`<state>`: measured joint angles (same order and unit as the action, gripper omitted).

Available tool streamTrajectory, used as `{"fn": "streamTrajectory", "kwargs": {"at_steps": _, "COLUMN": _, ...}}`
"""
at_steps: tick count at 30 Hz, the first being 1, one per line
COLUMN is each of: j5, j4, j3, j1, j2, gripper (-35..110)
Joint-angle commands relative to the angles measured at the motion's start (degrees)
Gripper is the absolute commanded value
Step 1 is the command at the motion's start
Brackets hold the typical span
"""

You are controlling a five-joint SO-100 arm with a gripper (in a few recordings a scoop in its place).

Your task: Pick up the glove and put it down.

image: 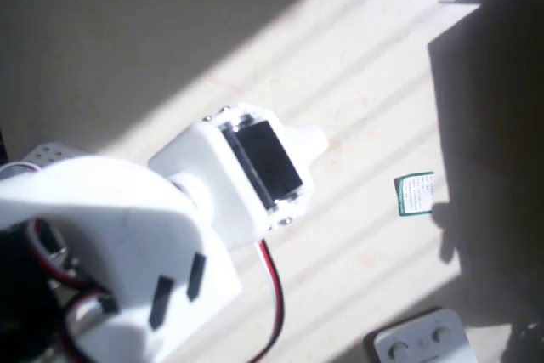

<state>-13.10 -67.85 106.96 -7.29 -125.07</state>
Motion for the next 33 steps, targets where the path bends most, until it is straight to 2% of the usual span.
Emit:
{"fn": "streamTrajectory", "kwargs": {"at_steps": 1, "j5": 0.4, "j4": 0.8, "j3": -14.2, "j1": -4.7, "j2": 12.0, "gripper": 1}}
{"fn": "streamTrajectory", "kwargs": {"at_steps": 13, "j5": 0.7, "j4": 0.7, "j3": -55.7, "j1": -19.0, "j2": 51.7, "gripper": 1}}
{"fn": "streamTrajectory", "kwargs": {"at_steps": 18, "j5": 5.5, "j4": 0.0, "j3": -69.2, "j1": -21.1, "j2": 64.4, "gripper": 1}}
{"fn": "streamTrajectory", "kwargs": {"at_steps": 29, "j5": 5.9, "j4": -0.2, "j3": -72.8, "j1": -22.9, "j2": 74.3, "gripper": 30}}
{"fn": "streamTrajectory", "kwargs": {"at_steps": 33, "j5": 5.9, "j4": -0.9, "j3": -72.8, "j1": -22.9, "j2": 78.0, "gripper": 34}}
